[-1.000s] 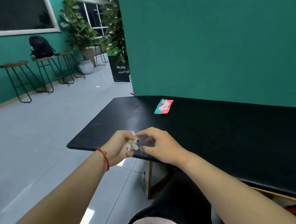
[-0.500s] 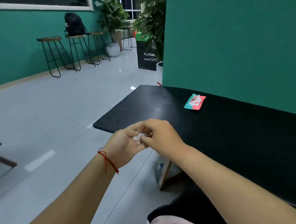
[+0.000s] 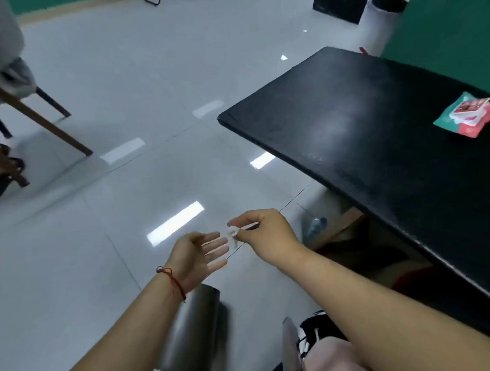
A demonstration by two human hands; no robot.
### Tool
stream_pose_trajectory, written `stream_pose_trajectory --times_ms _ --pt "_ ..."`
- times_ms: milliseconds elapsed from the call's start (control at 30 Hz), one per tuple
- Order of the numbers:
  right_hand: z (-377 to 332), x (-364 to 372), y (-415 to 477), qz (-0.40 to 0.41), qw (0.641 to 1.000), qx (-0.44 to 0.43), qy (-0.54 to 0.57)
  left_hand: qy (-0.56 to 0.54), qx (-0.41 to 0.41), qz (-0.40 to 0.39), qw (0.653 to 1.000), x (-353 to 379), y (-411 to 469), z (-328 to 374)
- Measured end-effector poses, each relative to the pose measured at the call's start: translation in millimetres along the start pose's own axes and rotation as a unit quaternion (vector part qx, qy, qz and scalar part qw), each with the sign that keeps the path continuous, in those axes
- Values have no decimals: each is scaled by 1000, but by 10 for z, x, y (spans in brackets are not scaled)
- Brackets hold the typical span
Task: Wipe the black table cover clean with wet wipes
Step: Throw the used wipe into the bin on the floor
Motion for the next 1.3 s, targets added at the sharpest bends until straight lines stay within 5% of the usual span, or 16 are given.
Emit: stream_pose_trajectory --times_ms 200,400,600,767,1000,1300 --pt "464 490 144 -39 986 115 116 79 -69 151 983 -1179 213 -754" --pt "651 743 154 -71 967 164 180 218 -170 314 908 -2085 -8 -1349" --pt "729 803 179 -84 958 184 202 -26 -216 349 911 -2104 -12 -1939" --pt "696 683 226 -73 959 181 206 40 -156 413 896 -1966 262 -1841" --pt "644 565 203 -68 966 169 183 212 31 255 943 -1113 514 -1253" --pt "705 591 234 -84 978 182 65 185 31 215 958 -1040 768 -1517"
Point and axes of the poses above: each hand's wrist, its own y-axis towards the middle knuckle, its own x-axis out of the palm, z = x × y, the point moved 2 cm from there along y, towards the middle knuckle, and after that the axes turned 5 degrees about x, right-handed, at the moved point
